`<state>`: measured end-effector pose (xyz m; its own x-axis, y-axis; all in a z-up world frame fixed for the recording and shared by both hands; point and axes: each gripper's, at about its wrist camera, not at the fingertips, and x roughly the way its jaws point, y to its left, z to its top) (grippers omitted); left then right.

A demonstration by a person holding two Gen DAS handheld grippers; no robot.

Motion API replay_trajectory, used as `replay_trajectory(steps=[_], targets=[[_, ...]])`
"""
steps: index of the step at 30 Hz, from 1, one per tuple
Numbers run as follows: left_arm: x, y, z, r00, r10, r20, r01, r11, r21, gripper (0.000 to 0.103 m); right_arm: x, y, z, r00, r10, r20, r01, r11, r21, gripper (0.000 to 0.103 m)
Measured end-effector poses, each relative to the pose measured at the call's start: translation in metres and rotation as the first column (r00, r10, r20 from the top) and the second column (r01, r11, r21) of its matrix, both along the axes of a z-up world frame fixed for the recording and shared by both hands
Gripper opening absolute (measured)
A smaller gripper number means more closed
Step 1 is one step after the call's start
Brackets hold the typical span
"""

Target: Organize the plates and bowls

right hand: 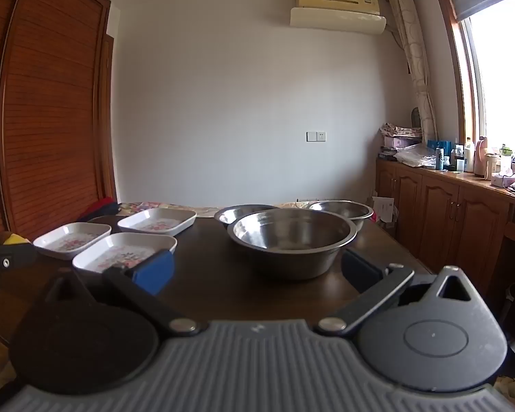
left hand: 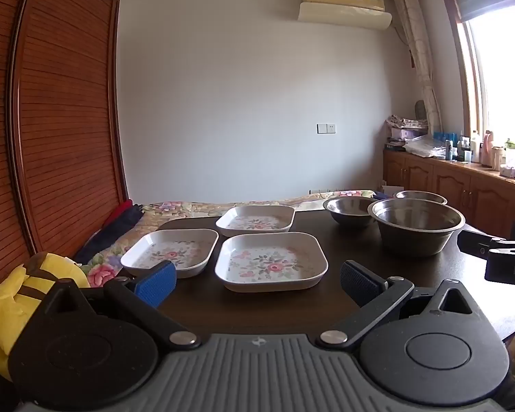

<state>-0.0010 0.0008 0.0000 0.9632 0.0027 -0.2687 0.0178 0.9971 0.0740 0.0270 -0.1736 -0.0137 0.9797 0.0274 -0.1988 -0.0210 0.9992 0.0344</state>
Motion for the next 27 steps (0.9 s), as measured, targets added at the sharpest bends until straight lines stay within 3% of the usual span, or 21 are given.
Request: replay_trajectory(steps=[27], targets=[[0.0019, 0.0021, -0.0008, 1.0, 0.0, -0.005, 0.0, 1.0, -0.002, 0.103, 0.0003, -0.0008, -0.0006, 1.0, -0.001, -0.004, 0.001, 1.0, 0.006, 0.103]])
